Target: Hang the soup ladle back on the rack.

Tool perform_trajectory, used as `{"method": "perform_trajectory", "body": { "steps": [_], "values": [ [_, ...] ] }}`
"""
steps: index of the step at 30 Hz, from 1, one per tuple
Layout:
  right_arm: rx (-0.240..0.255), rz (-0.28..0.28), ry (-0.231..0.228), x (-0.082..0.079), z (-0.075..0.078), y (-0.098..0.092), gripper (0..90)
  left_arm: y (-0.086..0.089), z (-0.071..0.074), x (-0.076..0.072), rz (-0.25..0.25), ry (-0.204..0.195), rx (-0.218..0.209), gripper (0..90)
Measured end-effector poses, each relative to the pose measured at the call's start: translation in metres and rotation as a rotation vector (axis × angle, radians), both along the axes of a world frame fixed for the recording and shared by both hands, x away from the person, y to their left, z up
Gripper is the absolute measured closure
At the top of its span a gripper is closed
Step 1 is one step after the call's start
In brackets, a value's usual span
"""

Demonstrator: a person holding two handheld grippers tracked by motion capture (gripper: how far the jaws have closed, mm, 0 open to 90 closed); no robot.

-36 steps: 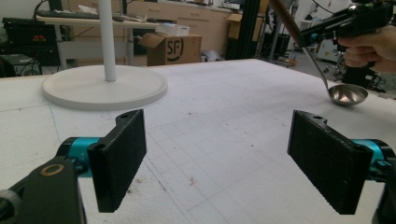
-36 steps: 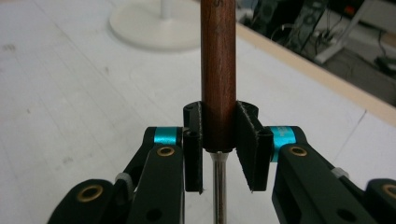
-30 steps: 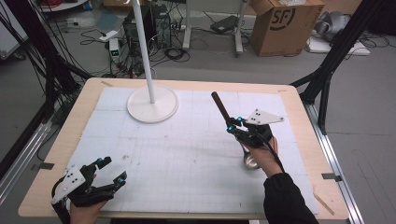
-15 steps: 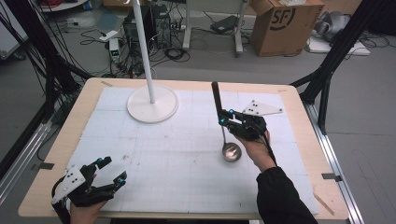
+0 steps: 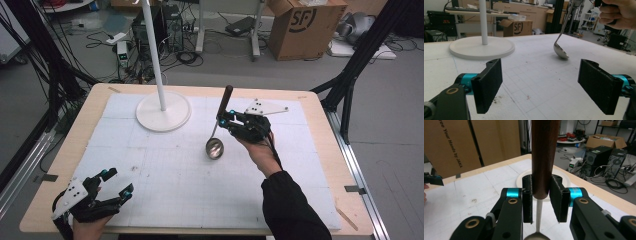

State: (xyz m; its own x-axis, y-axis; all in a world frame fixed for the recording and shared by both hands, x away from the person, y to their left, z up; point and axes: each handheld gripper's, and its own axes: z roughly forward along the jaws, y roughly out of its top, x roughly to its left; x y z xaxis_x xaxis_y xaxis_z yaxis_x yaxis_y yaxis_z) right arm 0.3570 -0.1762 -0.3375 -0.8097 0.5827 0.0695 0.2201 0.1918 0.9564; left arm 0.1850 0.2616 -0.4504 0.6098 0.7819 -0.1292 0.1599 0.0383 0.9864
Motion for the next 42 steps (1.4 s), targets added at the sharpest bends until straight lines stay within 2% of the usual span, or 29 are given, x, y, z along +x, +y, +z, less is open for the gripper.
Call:
{"method": "perform_trajectory", "body": {
  "steps": [8, 20, 31, 42],
  "values": [
    [0.019, 0.006, 0.014, 0.006, 0.003, 0.008, 73.4, 0.000, 0.000, 0.000, 0.003, 0.000, 0.001, 20.3],
    [0.046, 0.023, 0.003, 0.020, 0.030, 0.027, 73.4, 0.006, 0.001, -0.005, 0.021, -0.003, -0.003, 20.6],
    [0.039, 0.044, 0.005, 0.047, 0.061, 0.060, 73.4, 0.015, 0.002, -0.014, 0.049, -0.014, -0.023, 21.2],
    [0.033, 0.054, -0.005, 0.076, 0.096, 0.101, 73.4, 0.016, 0.003, -0.020, 0.038, -0.020, -0.008, 21.4]
  ]
}}
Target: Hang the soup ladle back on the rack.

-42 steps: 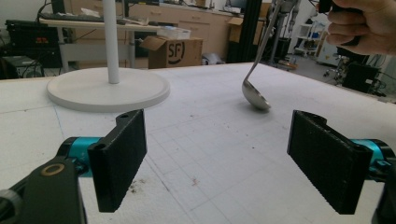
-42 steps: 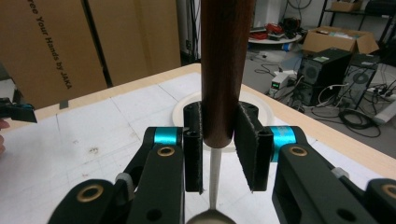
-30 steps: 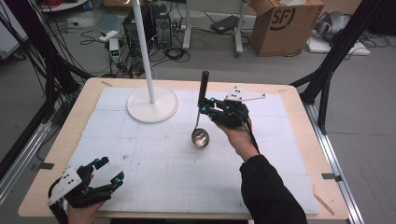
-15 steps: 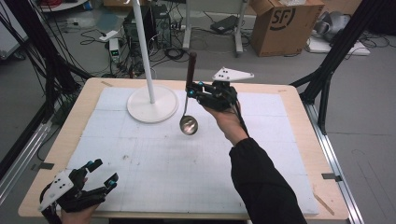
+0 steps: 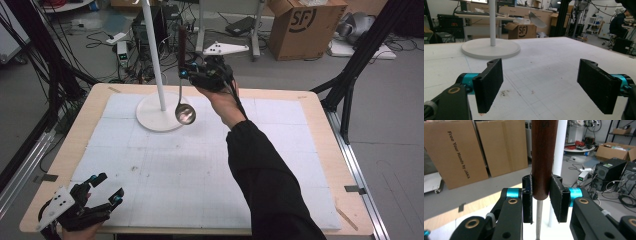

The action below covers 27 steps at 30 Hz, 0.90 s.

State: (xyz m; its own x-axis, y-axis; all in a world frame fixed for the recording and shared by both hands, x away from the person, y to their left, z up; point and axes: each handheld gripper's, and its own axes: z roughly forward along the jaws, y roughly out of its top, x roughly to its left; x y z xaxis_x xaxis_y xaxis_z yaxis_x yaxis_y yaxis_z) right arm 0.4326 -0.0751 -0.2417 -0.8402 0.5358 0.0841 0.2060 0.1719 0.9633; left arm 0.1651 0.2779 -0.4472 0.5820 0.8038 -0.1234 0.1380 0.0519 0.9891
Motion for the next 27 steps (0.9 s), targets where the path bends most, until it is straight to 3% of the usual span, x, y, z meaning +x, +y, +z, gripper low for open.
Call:
{"method": "perform_trajectory", "body": {
  "steps": [2, 9, 19, 27],
  "values": [
    [-0.005, 0.007, 0.004, 0.004, 0.006, 0.008, 73.4, 0.002, 0.000, -0.001, 0.008, -0.007, 0.013, 21.6],
    [-0.019, 0.017, 0.006, 0.019, 0.025, 0.030, 73.4, 0.011, 0.001, -0.001, 0.026, -0.009, -0.016, 21.6],
    [-0.041, -0.002, 0.004, 0.052, 0.038, 0.035, 73.4, 0.015, 0.003, -0.006, 0.039, -0.018, -0.029, 21.6],
    [-0.049, -0.009, 0.022, 0.070, 0.038, 0.037, 73.3, 0.017, 0.004, -0.011, 0.041, -0.022, -0.019, 21.7]
  ]
}}
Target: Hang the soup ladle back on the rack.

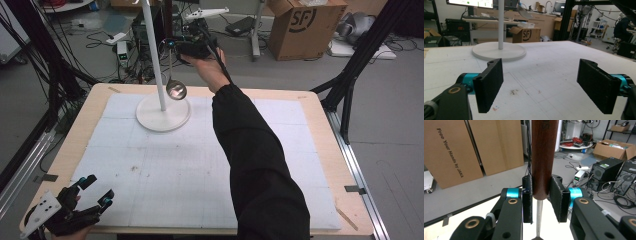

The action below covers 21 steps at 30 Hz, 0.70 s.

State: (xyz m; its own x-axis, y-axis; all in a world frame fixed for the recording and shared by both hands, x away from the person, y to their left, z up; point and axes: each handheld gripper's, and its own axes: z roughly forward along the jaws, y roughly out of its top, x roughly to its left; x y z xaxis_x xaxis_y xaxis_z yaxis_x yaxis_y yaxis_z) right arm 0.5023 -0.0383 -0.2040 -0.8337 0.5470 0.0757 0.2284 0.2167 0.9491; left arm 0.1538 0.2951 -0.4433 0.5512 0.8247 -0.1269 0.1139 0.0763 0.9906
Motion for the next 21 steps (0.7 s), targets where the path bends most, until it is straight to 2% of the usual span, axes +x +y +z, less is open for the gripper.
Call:
{"method": "perform_trajectory", "body": {
  "steps": [12, 21],
  "values": [
    [-0.020, -0.003, 0.010, 0.018, 0.003, 0.003, 73.4, 0.004, 0.000, -0.002, 0.010, -0.002, -0.010, 21.7],
    [-0.012, -0.007, 0.020, 0.029, 0.000, 0.005, 73.4, 0.005, -0.001, -0.002, 0.011, 0.000, -0.009, 21.7]
  ]
}}
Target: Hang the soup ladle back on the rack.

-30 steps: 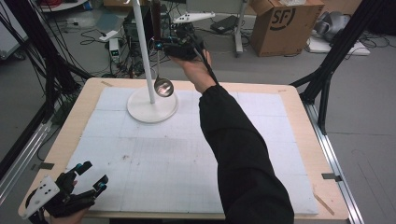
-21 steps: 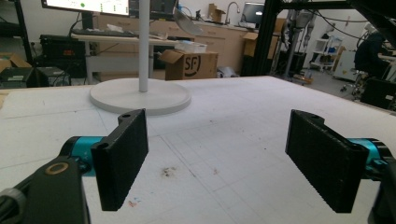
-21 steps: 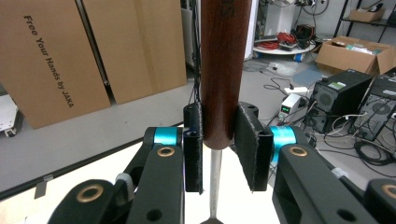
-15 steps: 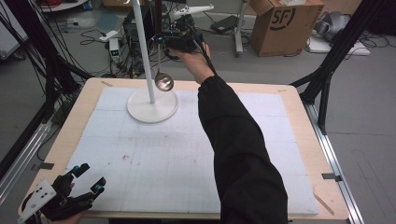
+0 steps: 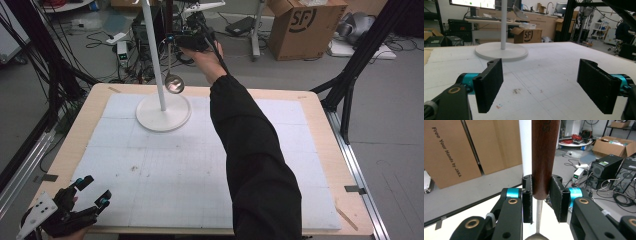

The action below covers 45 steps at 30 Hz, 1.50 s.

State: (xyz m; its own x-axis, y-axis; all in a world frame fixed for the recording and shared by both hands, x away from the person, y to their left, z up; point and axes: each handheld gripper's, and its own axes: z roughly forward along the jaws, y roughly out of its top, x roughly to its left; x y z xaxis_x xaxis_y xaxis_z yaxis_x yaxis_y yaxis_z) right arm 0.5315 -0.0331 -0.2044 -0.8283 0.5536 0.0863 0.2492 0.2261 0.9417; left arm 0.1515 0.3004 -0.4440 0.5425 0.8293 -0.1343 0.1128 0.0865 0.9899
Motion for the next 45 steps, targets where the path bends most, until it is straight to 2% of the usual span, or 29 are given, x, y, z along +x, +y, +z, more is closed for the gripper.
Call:
{"method": "perform_trajectory", "body": {
  "steps": [9, 14, 18, 29, 45],
  "values": [
    [0.012, -0.002, 0.008, 0.008, -0.004, -0.004, 73.3, 0.002, -0.001, 0.000, 0.012, 0.002, -0.010, 21.7],
    [0.019, 0.005, 0.005, 0.011, 0.000, -0.004, 73.3, 0.002, -0.001, 0.001, 0.013, 0.008, -0.008, 21.7],
    [0.033, 0.020, -0.009, 0.009, 0.005, -0.002, 73.3, 0.003, -0.001, 0.001, 0.017, 0.006, -0.008, 21.6],
    [0.008, 0.035, -0.015, 0.000, 0.000, 0.003, 73.3, 0.002, 0.000, 0.000, 0.011, 0.001, -0.011, 21.7],
    [0.014, 0.042, -0.013, -0.006, -0.002, 0.000, 73.3, 0.001, 0.000, -0.001, 0.012, 0.000, -0.010, 21.7]
  ]
}}
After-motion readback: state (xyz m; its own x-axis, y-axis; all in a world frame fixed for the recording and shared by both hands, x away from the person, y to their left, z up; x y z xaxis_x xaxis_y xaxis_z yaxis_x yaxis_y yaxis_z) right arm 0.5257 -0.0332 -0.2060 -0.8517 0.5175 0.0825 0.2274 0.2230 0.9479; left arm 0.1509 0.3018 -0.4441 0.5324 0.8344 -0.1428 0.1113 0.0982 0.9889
